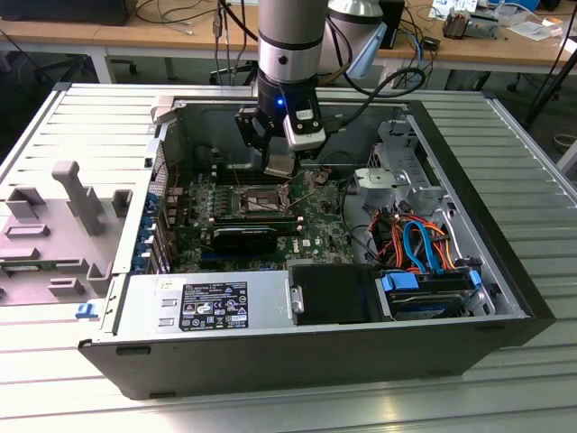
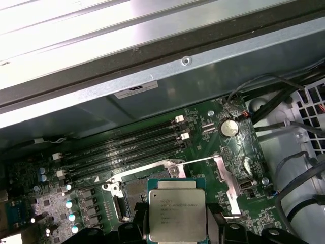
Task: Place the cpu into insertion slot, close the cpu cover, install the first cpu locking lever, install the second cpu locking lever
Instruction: 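Place the cpu into insertion slot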
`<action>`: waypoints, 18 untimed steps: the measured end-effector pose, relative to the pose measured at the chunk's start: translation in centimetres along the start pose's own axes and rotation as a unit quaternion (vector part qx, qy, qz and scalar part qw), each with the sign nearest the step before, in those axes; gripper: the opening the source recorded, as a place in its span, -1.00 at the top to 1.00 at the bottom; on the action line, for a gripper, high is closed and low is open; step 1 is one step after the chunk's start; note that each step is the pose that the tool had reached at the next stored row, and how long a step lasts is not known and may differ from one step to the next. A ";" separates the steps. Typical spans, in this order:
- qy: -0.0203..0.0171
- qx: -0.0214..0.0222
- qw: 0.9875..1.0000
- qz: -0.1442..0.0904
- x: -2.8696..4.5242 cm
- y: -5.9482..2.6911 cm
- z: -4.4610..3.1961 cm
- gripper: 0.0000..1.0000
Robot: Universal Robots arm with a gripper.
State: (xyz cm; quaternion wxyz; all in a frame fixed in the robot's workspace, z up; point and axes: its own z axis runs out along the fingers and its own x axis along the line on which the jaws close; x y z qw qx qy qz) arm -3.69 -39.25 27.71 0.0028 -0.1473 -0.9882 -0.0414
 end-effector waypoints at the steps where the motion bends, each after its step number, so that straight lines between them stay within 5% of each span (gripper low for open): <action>1: 0.000 0.000 1.000 0.001 0.00 0.00 0.00 -0.08; 18: -0.002 0.001 1.000 0.018 0.00 0.00 0.00 -0.08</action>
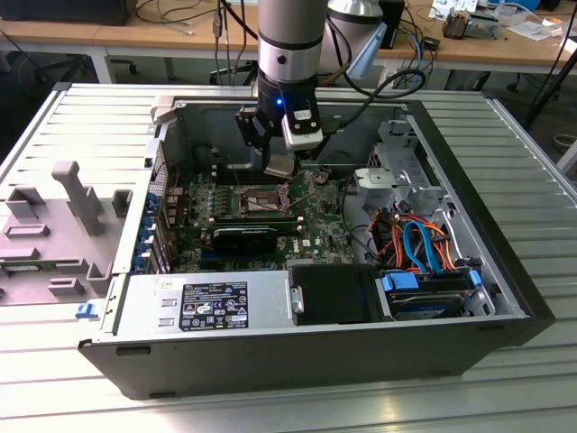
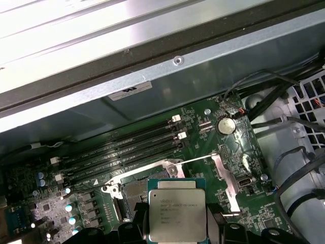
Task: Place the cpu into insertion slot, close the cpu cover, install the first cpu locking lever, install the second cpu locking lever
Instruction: 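Place the cpu into insertion slot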
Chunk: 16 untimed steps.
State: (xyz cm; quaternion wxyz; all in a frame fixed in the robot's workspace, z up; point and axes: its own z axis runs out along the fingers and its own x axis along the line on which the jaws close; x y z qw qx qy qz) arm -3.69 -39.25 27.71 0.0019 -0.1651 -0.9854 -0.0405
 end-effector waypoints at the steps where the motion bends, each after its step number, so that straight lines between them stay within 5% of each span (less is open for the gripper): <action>1: 0.000 0.000 1.000 0.000 0.00 0.00 0.00 -0.08; 16: -0.001 0.000 1.000 0.010 0.00 0.00 0.00 -0.08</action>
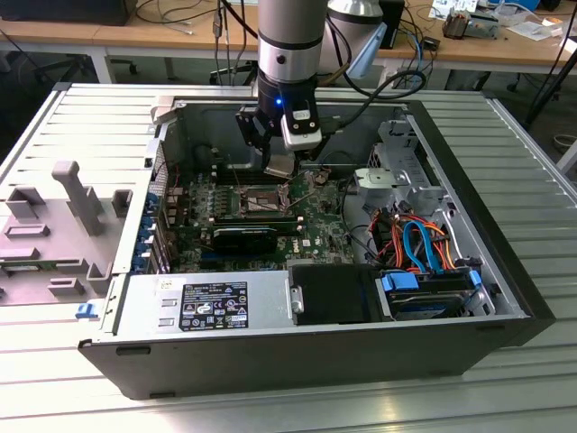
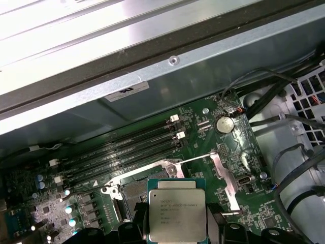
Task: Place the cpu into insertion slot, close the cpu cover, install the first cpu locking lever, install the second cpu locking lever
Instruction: 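Place the cpu into insertion slot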
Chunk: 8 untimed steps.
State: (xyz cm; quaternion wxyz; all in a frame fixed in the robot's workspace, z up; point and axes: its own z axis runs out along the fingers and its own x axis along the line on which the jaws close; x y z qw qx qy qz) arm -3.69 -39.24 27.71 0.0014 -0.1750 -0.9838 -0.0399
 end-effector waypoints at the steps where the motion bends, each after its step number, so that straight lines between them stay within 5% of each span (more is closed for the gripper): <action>1: 0.000 0.000 1.000 0.001 0.00 0.00 0.00 -0.08; 8: 0.000 0.000 1.000 0.005 0.00 0.00 0.00 -0.08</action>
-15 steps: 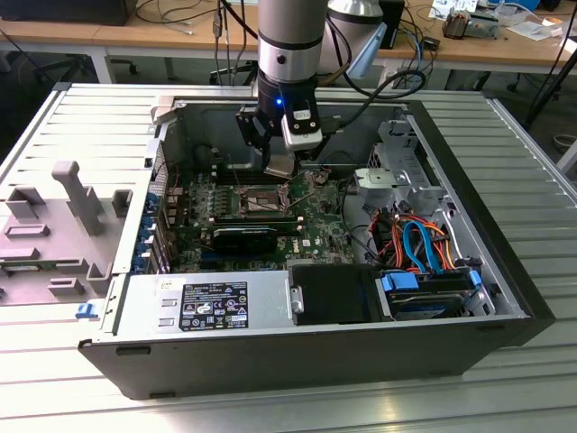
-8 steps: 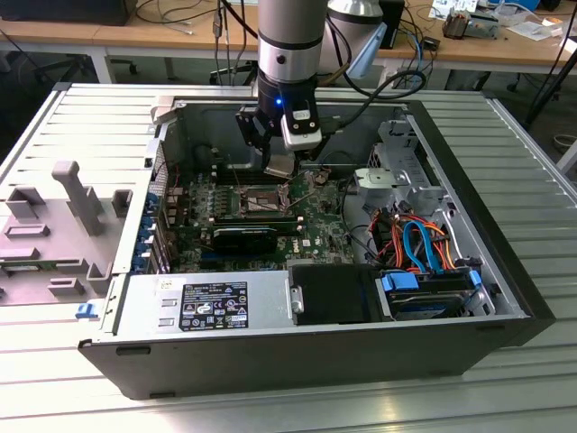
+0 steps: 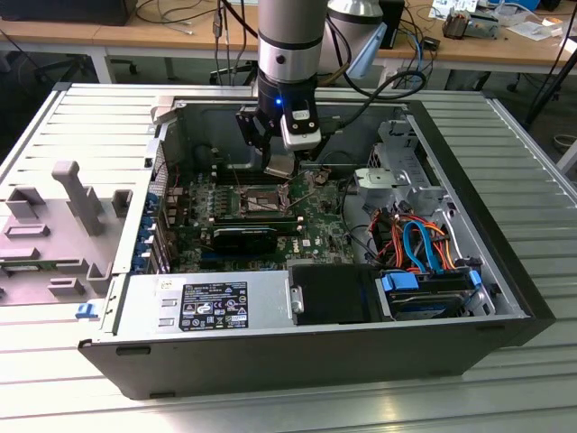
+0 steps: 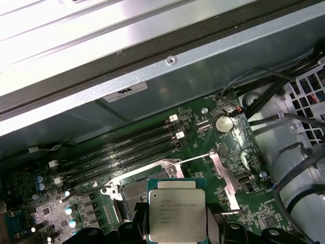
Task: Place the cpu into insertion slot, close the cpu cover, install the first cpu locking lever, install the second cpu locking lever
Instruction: 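Place the cpu into insertion slot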
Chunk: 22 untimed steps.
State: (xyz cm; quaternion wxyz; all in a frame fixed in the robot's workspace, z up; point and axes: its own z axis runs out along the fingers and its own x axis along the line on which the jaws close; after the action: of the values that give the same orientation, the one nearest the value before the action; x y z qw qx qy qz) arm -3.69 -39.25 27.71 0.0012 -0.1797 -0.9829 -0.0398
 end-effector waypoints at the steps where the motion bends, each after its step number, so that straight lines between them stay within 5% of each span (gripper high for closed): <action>1: 0.000 0.000 1.000 0.001 0.00 0.00 0.00 -0.08; 22: -0.002 0.001 1.000 0.016 0.00 0.00 0.00 -0.08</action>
State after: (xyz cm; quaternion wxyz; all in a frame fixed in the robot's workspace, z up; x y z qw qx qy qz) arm -3.69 -39.24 27.71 0.0003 -0.1950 -0.9800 -0.0385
